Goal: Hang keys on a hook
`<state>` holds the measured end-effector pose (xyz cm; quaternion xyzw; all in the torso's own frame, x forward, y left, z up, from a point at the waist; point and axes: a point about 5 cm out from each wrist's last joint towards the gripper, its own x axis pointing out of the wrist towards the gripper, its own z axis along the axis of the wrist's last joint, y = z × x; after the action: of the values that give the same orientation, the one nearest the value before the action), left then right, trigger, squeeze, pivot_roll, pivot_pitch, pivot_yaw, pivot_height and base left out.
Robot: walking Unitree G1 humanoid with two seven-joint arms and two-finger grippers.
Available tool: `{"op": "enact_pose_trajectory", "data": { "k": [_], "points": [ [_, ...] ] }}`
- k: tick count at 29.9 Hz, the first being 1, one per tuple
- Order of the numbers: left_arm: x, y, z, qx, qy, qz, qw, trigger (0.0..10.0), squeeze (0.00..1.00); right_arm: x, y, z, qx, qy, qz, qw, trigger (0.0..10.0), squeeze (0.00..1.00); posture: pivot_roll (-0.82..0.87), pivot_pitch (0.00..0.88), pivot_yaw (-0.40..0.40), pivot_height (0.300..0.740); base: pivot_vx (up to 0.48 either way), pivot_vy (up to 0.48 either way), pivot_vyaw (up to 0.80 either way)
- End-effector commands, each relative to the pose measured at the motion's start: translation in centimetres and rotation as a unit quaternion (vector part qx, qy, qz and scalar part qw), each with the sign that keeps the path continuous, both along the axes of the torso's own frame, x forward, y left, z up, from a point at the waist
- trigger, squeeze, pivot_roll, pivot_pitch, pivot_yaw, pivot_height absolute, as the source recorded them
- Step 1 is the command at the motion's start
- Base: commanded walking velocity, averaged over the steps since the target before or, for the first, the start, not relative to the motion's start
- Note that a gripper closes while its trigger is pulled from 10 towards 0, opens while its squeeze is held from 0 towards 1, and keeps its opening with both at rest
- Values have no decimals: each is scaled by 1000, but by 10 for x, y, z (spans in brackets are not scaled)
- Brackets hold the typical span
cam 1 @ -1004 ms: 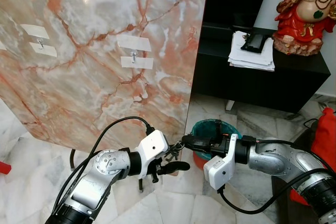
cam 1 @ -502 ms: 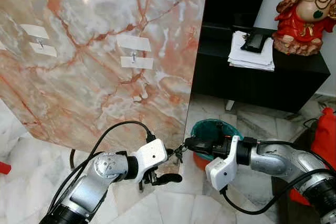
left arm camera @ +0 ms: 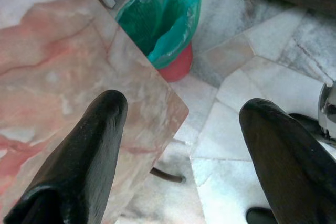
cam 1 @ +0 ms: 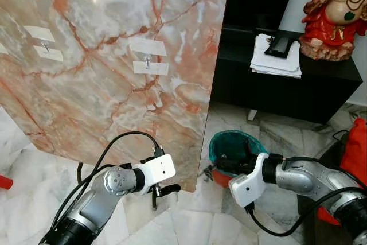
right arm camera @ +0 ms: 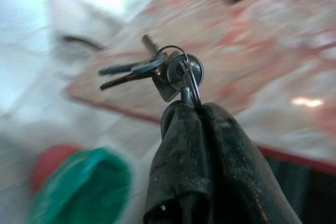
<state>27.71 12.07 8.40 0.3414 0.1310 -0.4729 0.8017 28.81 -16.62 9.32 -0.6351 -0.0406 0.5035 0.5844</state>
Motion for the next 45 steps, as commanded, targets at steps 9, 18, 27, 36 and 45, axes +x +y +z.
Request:
{"op": "enact_pose_trajectory", "data": {
  "k": [9, 18, 27, 36, 45],
  "points": [
    [6, 4, -4, 1, -17, 32, 999, 10000, 0, -12, -35, -55, -23, 140, -179, 974, 0, 0, 1, 64, -12, 740, 0, 0, 0],
    [9, 2, -1, -43, -12, 66, 997, 10000, 0, -38, -33, -102, 88, 300, -336, 888, 0, 0, 8, 55, -17, 740, 0, 0, 0],
    [9, -5, 5, -99, -7, 80, 992, 10000, 0, -33, -20, -94, 196, 358, -361, 838, 0, 0, 1, 49, -18, 740, 0, 0, 0],
    [12, -7, 15, -142, -27, 98, 985, 10000, 0, -10, -1, -55, 329, 367, -347, 798, 0, 0, -1, 69, -24, 740, 0, 0, 0],
    [20, -1, 34, -220, -64, 146, 962, 10000, 0, 11, -1, -11, 449, 326, -348, 756, 0, 0, -2, 84, -23, 740, 0, 0, 0]
  ]
}}
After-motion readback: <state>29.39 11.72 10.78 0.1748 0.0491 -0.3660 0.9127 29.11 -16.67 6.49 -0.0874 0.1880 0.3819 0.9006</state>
